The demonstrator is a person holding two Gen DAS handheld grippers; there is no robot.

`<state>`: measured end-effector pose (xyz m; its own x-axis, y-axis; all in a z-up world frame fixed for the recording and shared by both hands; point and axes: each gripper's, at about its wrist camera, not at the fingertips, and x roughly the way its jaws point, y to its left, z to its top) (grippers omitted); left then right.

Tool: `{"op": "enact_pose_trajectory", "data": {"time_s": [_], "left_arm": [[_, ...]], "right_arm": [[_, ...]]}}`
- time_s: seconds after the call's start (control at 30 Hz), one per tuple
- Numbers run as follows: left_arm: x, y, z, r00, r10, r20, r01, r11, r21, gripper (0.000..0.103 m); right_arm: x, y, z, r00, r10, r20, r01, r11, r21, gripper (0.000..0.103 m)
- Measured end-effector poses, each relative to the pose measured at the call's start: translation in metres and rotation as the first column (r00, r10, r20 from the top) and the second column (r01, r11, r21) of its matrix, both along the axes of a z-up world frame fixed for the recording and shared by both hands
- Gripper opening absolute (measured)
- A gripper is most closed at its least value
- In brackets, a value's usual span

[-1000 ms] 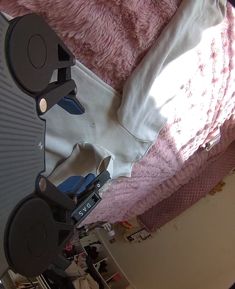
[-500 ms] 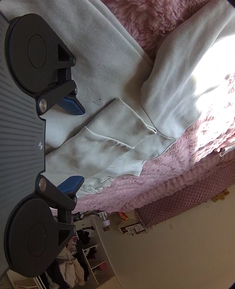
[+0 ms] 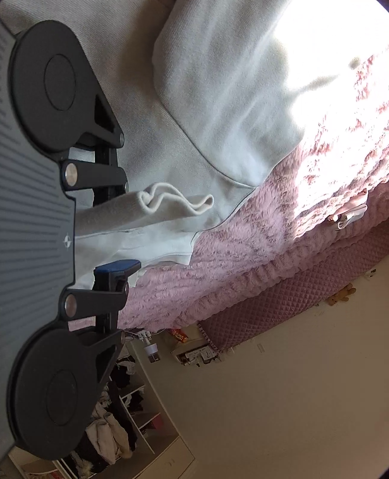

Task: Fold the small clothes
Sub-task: 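Lay the sleeve on the body and open the right gripper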

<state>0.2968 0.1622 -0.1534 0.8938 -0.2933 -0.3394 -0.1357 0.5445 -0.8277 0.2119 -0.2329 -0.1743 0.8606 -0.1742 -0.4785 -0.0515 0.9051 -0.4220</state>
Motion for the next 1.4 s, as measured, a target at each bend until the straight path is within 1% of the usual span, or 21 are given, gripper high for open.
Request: {"op": "enact_pose_trajectory", "data": {"time_s": [0.03,0.07,0.1,0.13,0.2,0.27,0.37,0.43,0.47,0.57,0.7,0.73,0.77,0.83,1.0,1.03,1.07,1.1,1.27,1.33,1.4], "left_arm": [[-0.004,-0.001,0.005,1.000,-0.002,0.023,0.001,1.000,0.024,0.007],[-0.010,-0.001,0.010,0.999,0.007,0.047,-0.009,0.999,0.033,0.007],[-0.017,0.000,0.014,0.997,0.023,0.069,-0.024,0.999,0.027,0.007],[-0.025,0.002,0.017,0.994,0.046,0.095,-0.048,0.999,0.016,0.007],[-0.041,0.005,0.022,0.985,0.099,0.142,-0.101,0.995,0.004,0.007],[-0.051,0.009,0.022,0.980,0.131,0.146,-0.136,0.991,0.021,0.007],[-0.053,0.013,0.003,0.991,0.131,0.042,-0.132,0.991,0.020,0.007],[-0.057,0.014,-0.014,0.987,0.149,-0.052,-0.147,0.988,0.039,0.007],[-0.060,0.014,-0.020,0.986,0.153,-0.067,-0.151,0.988,0.032,0.007],[-0.069,0.013,-0.020,0.987,0.149,-0.057,-0.147,0.988,0.049,0.007],[-0.079,0.017,-0.004,0.988,0.157,0.011,-0.157,0.986,0.048,0.010],[-0.078,0.018,0.000,0.988,0.151,0.023,-0.152,0.987,0.050,0.021],[-0.074,0.020,0.002,0.990,0.143,0.020,-0.143,0.988,0.053,0.039],[-0.063,0.024,0.001,0.990,0.141,0.001,-0.141,0.989,0.048,0.051],[-0.032,0.028,-0.011,0.996,0.087,-0.022,-0.087,0.996,0.023,0.051],[-0.028,0.027,-0.010,0.997,0.074,-0.010,-0.074,0.997,0.028,0.039],[-0.027,0.025,-0.007,0.997,0.073,-0.001,-0.072,0.996,0.048,0.008],[-0.027,0.023,-0.003,0.997,0.072,0.010,-0.073,0.995,0.067,0.003],[-0.059,0.021,0.010,0.973,0.180,0.147,-0.194,0.978,0.083,0.004],[-0.060,0.019,0.004,0.975,0.191,0.112,-0.206,0.970,0.133,0.003],[-0.055,0.024,-0.011,0.982,0.185,0.042,-0.189,0.975,0.114,0.004]], "right_arm": [[0.004,0.000,0.000,1.000,-0.004,0.000,0.004,1.000,-0.003,0.041],[0.005,-0.002,0.001,1.000,-0.009,-0.003,0.009,1.000,0.002,0.028],[0.007,-0.003,0.004,1.000,-0.024,-0.009,0.025,1.000,0.006,0.001],[0.006,-0.006,0.006,0.999,-0.033,-0.014,0.034,0.999,0.017,0.000],[0.004,-0.011,0.012,0.999,-0.048,0.007,0.047,0.998,0.045,0.000],[0.000,-0.014,0.014,0.999,-0.043,0.009,0.043,0.998,0.051,0.000],[-0.005,-0.014,0.009,0.999,-0.034,-0.022,0.035,0.999,0.035,0.000],[-0.004,-0.012,0.005,0.999,-0.033,-0.039,0.034,0.999,0.024,0.003],[-0.005,-0.011,0.004,0.998,-0.035,-0.045,0.036,0.999,0.021,0.003],[-0.006,-0.010,0.005,0.998,-0.042,-0.054,0.044,0.999,0.026,0.008],[-0.010,-0.009,0.015,0.996,-0.062,-0.058,0.066,0.996,0.053,0.021],[-0.012,-0.009,0.020,0.997,-0.064,-0.053,0.068,0.995,0.079,0.026],[-0.014,-0.009,0.024,0.997,-0.062,-0.046,0.066,0.993,0.101,0.030],[-0.016,-0.006,0.035,0.998,-0.059,-0.035,0.064,0.988,0.140,0.039],[-0.017,0.011,0.049,1.000,-0.025,-0.007,0.026,0.989,0.144,0.041],[-0.017,0.014,0.050,1.000,-0.018,-0.002,0.018,0.990,0.142,0.042],[-0.018,0.016,0.052,1.000,-0.013,0.001,0.013,0.990,0.138,0.042],[-0.018,0.018,0.052,1.000,-0.011,0.002,0.011,0.991,0.135,0.042],[-0.013,0.022,0.055,0.999,-0.026,0.037,0.021,0.991,0.133,0.050],[-0.005,0.022,0.054,0.999,-0.028,0.030,0.023,0.989,0.149,0.050],[0.003,0.024,0.051,0.999,-0.029,0.019,0.026,0.989,0.144,0.050]]}}
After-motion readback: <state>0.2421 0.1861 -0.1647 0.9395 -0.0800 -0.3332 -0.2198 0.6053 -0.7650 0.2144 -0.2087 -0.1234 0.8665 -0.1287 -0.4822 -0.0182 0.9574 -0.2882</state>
